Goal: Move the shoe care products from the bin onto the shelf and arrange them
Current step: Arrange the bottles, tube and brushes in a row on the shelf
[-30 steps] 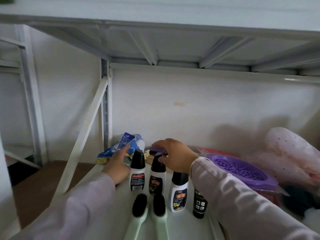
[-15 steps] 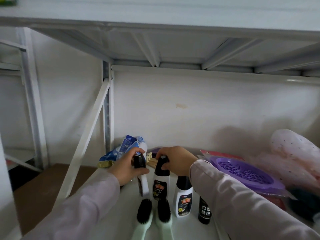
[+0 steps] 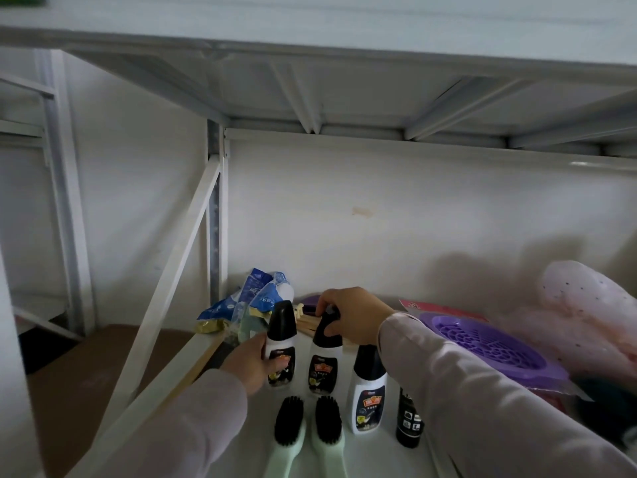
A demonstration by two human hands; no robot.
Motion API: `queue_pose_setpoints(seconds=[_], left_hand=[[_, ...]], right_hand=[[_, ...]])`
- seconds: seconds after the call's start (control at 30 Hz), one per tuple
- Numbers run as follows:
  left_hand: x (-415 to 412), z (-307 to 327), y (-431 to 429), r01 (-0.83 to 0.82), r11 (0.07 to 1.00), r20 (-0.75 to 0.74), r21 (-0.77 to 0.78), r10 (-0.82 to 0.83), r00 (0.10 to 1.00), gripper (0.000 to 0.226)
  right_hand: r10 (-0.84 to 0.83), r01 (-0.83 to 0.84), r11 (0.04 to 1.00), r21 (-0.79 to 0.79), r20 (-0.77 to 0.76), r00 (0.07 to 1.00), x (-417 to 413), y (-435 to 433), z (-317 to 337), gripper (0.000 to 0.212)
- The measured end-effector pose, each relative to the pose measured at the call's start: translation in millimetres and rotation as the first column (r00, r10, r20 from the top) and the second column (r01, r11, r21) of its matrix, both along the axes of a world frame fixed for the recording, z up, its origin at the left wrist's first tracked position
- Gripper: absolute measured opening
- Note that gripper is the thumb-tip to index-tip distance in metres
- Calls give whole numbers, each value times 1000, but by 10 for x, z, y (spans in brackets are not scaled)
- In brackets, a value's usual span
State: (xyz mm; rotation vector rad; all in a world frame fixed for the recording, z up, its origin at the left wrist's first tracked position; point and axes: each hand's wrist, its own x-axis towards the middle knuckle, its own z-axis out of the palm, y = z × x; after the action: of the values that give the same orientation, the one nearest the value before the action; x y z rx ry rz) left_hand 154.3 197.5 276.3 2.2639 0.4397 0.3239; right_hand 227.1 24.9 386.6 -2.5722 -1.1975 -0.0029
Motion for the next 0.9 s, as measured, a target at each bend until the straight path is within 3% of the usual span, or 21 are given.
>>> queue_pose_setpoints(seconds=[0.1, 0.4, 0.57, 0.67, 0.8, 0.9], left_hand=[[29, -22, 30, -59, 998, 12, -17, 60, 998, 39], [-3, -116, 64, -112, 981, -88, 156, 127, 988, 49], [-42, -121, 78, -138, 979, -86, 148, 152, 985, 52], [-86, -139, 33, -171, 982, -25, 78, 174, 984, 55], [-165, -198, 17, -192, 955, 128, -226, 224, 966, 64], [-238, -178, -6, -302, 948, 355, -101, 318, 879, 56]], right_hand=[[-6, 6, 1000, -1, 6, 1000, 22, 6, -16, 32], [-11, 11, 1000, 16, -5, 1000, 85, 83, -54, 30], [1, -1, 1000, -29, 4, 1000, 116, 63, -67, 34], [26, -26, 998, -57, 4, 1000, 126, 20, -54, 45], [51, -48, 997, 53, -64, 997, 119, -136, 14, 54], [42, -17, 982, 188, -129, 991, 138, -367, 64, 55]])
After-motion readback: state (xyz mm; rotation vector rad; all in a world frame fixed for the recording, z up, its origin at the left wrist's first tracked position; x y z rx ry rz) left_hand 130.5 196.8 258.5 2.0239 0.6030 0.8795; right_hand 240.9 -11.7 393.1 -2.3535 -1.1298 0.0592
